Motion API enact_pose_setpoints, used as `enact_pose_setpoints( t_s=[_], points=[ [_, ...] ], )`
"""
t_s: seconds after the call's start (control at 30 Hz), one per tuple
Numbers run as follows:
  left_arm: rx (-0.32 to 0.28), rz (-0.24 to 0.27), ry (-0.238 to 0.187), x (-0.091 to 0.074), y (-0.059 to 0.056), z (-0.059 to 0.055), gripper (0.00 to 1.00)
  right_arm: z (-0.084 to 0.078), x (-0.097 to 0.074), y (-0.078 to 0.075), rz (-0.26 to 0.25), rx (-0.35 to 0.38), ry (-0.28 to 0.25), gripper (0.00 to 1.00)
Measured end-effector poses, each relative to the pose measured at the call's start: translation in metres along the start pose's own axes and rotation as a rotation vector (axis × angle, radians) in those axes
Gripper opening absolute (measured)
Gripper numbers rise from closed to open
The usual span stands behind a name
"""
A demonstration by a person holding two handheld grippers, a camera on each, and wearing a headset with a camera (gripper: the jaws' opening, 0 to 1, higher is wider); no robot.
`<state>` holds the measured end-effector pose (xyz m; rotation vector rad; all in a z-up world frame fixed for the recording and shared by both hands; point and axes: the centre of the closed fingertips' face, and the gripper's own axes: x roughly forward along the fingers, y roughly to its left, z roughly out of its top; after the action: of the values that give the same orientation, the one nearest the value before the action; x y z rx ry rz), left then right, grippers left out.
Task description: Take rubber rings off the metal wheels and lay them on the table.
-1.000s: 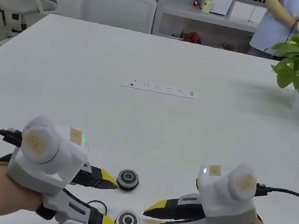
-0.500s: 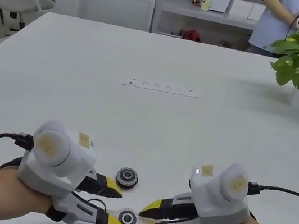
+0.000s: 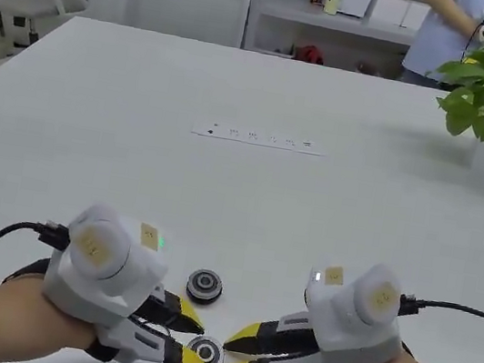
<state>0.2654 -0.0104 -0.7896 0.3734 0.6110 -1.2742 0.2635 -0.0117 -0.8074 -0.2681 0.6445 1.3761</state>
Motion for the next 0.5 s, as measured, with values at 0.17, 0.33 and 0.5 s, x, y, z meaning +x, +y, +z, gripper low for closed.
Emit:
enact_pose_setpoints(
  t_s=[0.17,0.33,0.5],
  points=[
    [0.023,-0.003,0.013,0.0024,-0.0018,-0.0021,0.18,-0.0001,-0.0002,-0.0006,-0.002,0.003,-0.002,0.23],
    [0.049,0.014,0.019,0.0044,-0.0009,-0.0017,0.14,0.0003,0.0002,0.0001,0.000,0.000,-0.003,0.23],
    [0.078,0.029,0.022,0.0043,-0.0014,-0.0022,0.14,0.0004,0.0003,-0.0002,-0.001,-0.003,-0.004,0.23]
  ],
)
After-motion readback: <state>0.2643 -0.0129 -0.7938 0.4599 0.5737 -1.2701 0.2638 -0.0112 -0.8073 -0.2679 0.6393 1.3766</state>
